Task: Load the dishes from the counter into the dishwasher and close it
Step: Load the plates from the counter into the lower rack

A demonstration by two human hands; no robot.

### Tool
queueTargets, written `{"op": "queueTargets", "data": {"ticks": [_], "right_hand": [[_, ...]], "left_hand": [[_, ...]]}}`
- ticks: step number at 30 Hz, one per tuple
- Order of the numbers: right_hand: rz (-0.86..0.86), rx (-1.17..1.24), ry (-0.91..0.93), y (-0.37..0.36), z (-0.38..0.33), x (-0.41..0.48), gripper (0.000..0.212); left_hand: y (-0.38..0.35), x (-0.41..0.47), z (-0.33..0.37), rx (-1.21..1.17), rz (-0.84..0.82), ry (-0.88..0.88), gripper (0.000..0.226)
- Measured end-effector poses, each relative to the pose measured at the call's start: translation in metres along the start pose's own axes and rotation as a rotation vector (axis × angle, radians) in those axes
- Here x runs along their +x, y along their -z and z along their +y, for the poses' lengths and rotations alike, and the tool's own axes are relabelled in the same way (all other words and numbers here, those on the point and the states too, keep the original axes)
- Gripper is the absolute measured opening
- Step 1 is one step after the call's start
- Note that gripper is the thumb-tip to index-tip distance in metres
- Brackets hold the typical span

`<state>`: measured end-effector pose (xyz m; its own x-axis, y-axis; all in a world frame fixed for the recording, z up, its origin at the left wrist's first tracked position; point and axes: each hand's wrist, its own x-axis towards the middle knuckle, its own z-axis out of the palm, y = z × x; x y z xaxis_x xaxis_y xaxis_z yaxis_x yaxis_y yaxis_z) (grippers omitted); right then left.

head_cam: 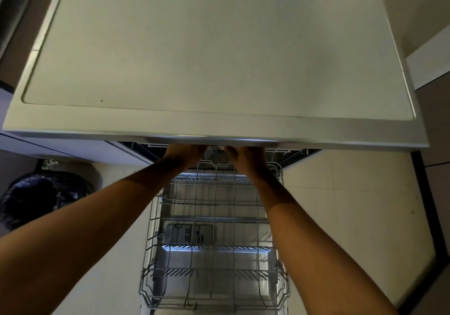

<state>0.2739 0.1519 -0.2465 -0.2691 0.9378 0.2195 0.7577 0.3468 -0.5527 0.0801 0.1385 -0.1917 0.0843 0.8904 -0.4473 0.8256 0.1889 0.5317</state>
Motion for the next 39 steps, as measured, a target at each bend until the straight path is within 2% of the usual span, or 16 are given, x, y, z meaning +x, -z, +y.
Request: {"op": "queueTargets", "data": {"ticks": [1,4,6,7,9,11,13,15,18,19,22,25,29,32,39], "right_hand": [[-0.021,-0.003,-0.016,0.002,0.000,0.002,0.049],[-0.040,0.045,0.018,0.009,-0.012,-0.001,0.029],[-0.064,0.000,-0.012,0.008,-0.019,-0.005,0.032],[-0.011,-0.106,0.004,0.006,-0.021,-0.009,0.038],[0.019,-0.242,0.015,-0.003,-0.024,-0.019,0.052],[-0.041,-0.259,-0.030,-0.008,-0.028,-0.026,0.065],[-0.085,-0.263,-0.069,-0.006,-0.034,-0.036,0.077],[-0.159,-0.282,-0.071,-0.003,-0.039,-0.046,0.083],[-0.226,-0.160,-0.139,0.003,-0.049,-0.056,0.083],[-0.237,-0.106,-0.170,0.008,-0.053,-0.061,0.072],[-0.318,0.114,-0.310,0.024,-0.070,-0.073,0.019],[-0.443,0.175,-0.428,0.044,-0.086,-0.103,0.029],[-0.457,0.297,-0.513,0.059,-0.101,-0.159,0.020],[-0.530,0.318,-0.536,0.060,-0.116,-0.204,0.019],[-0.686,0.293,-0.462,0.071,-0.206,-0.288,0.022]], "left_hand": [[-0.002,0.000,0.001,-0.010,0.083,-0.035,0.025],[-0.010,-0.009,0.008,0.191,0.272,-0.110,0.029],[-0.016,-0.011,0.006,0.240,0.371,-0.207,0.027],[-0.020,-0.013,0.003,0.239,0.417,-0.270,0.033],[-0.031,-0.017,-0.008,0.314,0.413,-0.338,0.056],[-0.038,-0.022,-0.018,0.447,0.360,-0.377,0.076],[-0.047,-0.030,-0.026,0.498,0.303,-0.319,0.088],[-0.050,-0.040,-0.027,0.436,0.267,-0.251,0.090],[-0.052,-0.066,-0.020,0.323,0.298,-0.231,0.080],[-0.054,-0.075,-0.020,0.259,0.300,-0.221,0.074],[-0.061,-0.101,-0.026,0.174,0.231,-0.101,0.046],[-0.062,-0.140,-0.027,0.201,0.167,0.012,0.023],[-0.064,-0.199,-0.028,0.178,0.174,0.014,0.017],[-0.066,-0.248,-0.032,0.110,0.200,0.081,0.016],[-0.065,-0.400,-0.073,0.028,0.261,0.249,0.020]]}}
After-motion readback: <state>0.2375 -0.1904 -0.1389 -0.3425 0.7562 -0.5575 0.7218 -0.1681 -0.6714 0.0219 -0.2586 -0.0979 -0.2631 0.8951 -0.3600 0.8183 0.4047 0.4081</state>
